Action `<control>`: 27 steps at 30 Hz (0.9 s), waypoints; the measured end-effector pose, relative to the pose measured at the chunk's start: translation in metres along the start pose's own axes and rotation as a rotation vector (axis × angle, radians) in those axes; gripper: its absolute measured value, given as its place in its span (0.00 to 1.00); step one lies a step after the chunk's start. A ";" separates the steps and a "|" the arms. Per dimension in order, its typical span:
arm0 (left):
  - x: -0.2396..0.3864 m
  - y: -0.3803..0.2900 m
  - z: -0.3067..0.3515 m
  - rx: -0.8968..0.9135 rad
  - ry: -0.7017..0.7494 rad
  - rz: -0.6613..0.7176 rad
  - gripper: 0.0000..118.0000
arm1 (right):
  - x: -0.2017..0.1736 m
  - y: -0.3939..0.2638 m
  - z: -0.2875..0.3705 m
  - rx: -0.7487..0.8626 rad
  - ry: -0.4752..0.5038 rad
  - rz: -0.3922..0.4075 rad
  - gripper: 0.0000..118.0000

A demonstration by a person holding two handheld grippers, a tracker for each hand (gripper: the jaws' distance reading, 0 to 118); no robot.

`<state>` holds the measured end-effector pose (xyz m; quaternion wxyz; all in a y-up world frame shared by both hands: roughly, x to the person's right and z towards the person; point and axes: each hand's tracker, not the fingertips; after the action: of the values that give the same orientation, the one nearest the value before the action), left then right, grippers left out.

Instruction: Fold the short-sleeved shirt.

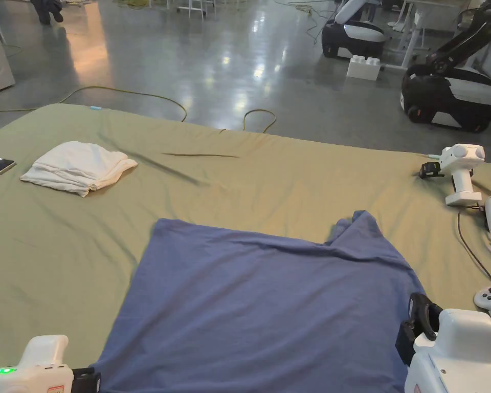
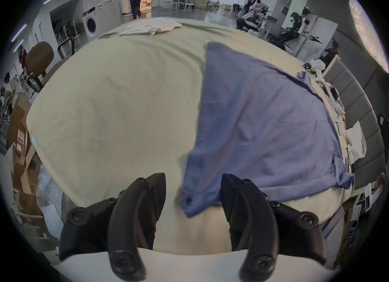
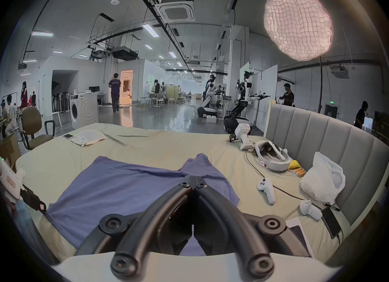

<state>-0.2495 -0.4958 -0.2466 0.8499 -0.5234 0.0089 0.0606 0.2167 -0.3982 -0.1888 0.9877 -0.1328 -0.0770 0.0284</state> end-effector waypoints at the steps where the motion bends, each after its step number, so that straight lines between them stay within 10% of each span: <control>1: -0.001 0.002 -0.006 -0.022 0.015 0.002 0.52 | 0.001 -0.002 0.000 -0.007 -0.001 0.002 0.00; 8: 0.011 0.005 -0.024 -0.041 0.066 -0.016 0.49 | 0.009 -0.014 0.003 -0.064 -0.007 0.001 0.00; 13: 0.021 -0.002 -0.032 -0.021 0.052 -0.098 0.13 | 0.026 -0.023 0.008 -0.107 -0.046 -0.016 0.00; 17: 0.015 -0.001 -0.028 -0.018 0.025 -0.102 0.08 | 0.051 -0.025 0.010 -0.183 -0.130 -0.017 0.02; 21: 0.005 0.002 -0.009 -0.003 -0.012 -0.088 0.08 | 0.086 -0.029 0.015 -0.304 -0.137 -0.045 0.47; 27: 0.004 0.009 0.006 0.020 -0.036 -0.077 0.08 | 0.108 -0.053 0.019 -0.565 -0.086 -0.045 0.54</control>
<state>-0.2468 -0.4860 -0.2523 0.8567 -0.5139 -0.0258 0.0372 0.3223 -0.4357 -0.1406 0.9077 -0.3999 -0.1265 -0.0105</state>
